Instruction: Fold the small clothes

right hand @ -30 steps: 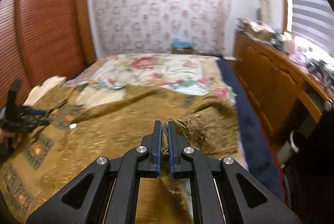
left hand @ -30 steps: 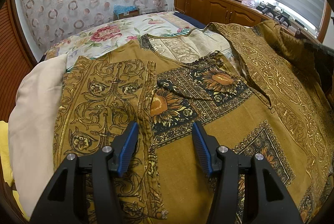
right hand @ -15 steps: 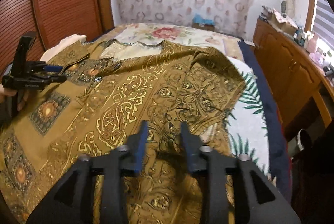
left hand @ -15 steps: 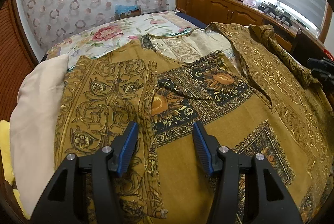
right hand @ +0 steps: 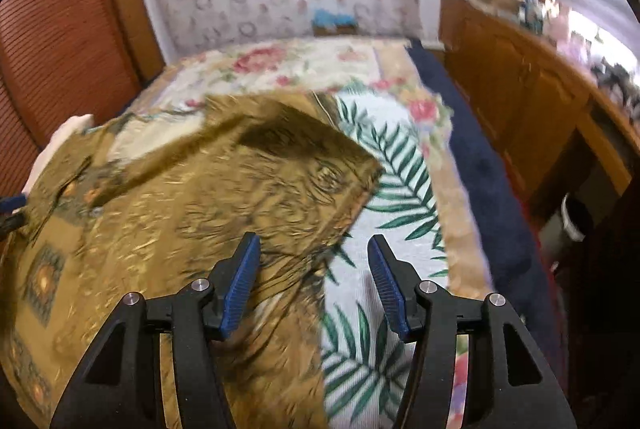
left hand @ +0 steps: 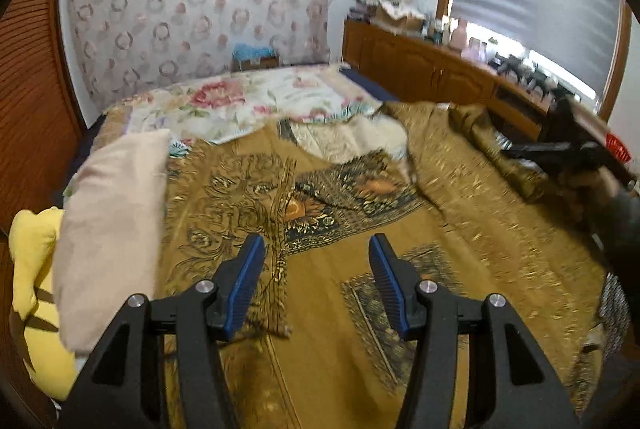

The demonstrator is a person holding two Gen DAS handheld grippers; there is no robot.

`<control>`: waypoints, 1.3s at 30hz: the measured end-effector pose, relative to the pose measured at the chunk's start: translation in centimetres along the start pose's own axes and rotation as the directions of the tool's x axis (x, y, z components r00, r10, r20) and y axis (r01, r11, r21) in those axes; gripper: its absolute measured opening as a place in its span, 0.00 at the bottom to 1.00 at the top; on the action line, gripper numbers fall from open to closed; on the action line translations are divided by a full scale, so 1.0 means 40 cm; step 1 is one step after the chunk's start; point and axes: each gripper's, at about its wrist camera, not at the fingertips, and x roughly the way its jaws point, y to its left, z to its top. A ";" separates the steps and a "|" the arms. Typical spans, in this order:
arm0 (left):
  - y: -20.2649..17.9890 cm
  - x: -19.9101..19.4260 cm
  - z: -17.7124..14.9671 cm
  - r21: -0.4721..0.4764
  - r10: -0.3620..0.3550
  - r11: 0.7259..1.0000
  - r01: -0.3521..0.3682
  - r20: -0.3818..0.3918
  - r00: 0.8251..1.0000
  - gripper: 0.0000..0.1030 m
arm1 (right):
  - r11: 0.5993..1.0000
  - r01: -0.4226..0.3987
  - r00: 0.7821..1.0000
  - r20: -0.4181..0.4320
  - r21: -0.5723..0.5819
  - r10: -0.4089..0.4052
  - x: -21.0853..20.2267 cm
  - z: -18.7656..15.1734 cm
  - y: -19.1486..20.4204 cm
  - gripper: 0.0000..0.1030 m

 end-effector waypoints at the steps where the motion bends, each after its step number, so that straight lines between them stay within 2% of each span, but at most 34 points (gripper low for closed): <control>1: 0.003 -0.022 -0.003 -0.010 -0.005 1.000 0.005 0.014 1.000 0.52 | 1.000 -0.011 1.000 -0.018 0.017 0.011 0.020 0.004 -0.008 0.55; 4: 0.007 -0.057 -0.012 -0.022 0.000 1.000 0.001 0.037 0.999 0.52 | 0.999 -0.017 1.000 -0.024 0.037 0.018 0.041 0.012 -0.017 0.43; 5: 0.008 -0.065 -0.014 -0.024 0.006 1.000 -0.005 0.042 0.999 0.52 | 0.999 -0.023 0.999 -0.023 0.036 0.024 0.041 0.016 -0.016 0.33; 7: 0.006 -0.077 -0.018 -0.029 0.020 0.999 -0.019 0.051 0.998 0.52 | 0.999 -0.027 0.999 -0.023 0.024 0.027 0.040 0.021 -0.009 0.24; 8: 0.008 -0.081 -0.020 -0.033 0.024 0.999 -0.022 0.055 0.998 0.52 | 1.000 -0.019 1.000 -0.018 0.009 0.019 0.039 0.021 0.001 0.10; 10: 0.013 -0.082 -0.023 -0.039 0.027 0.999 -0.025 0.060 0.998 0.52 | 1.000 -0.001 1.000 0.023 -0.030 0.002 0.021 0.027 0.025 0.06; 15: 0.016 -0.087 -0.028 -0.051 0.025 0.998 -0.021 0.068 0.997 0.52 | 0.996 -0.047 0.993 0.102 -0.081 0.055 -0.039 0.054 0.076 0.04; 22: 0.028 -0.079 -0.033 -0.072 0.017 0.997 -0.012 0.067 0.998 0.52 | 0.977 -0.123 0.983 0.110 -0.173 0.143 -0.079 0.093 0.198 0.04; 24: 0.027 -0.080 -0.037 -0.072 0.012 0.997 -0.007 0.067 0.998 0.52 | 0.973 -0.123 0.983 0.111 -0.195 0.147 -0.084 0.097 0.230 0.13; 26: 0.025 -0.080 -0.040 -0.069 0.013 0.998 -0.009 0.066 0.998 0.52 | 0.967 -0.151 0.977 0.115 -0.204 0.177 -0.095 0.099 0.249 0.14; 28: 0.026 -0.079 -0.040 -0.071 0.012 0.997 -0.007 0.067 0.998 0.52 | 0.963 -0.161 0.973 0.130 -0.216 0.192 -0.112 0.100 0.257 0.21; 30: 0.026 -0.080 -0.039 -0.073 0.012 0.997 -0.007 0.069 0.998 0.52 | 0.963 -0.153 0.972 0.141 -0.221 0.187 -0.125 0.100 0.259 0.42; 31: 0.027 -0.080 -0.039 -0.075 0.014 0.997 -0.008 0.071 0.997 0.52 | 0.962 -0.155 0.970 0.148 -0.226 0.191 -0.133 0.099 0.255 0.46; 35: 0.037 -0.078 -0.038 -0.089 0.026 0.996 -0.019 0.075 0.997 0.52 | 0.965 -0.123 0.972 0.166 -0.233 0.164 -0.149 0.091 0.235 0.48; 39: 0.065 -0.072 -0.032 -0.096 0.051 0.994 -0.044 0.072 0.996 0.52 | 0.976 -0.075 0.983 0.148 -0.203 0.106 -0.116 0.093 0.200 0.53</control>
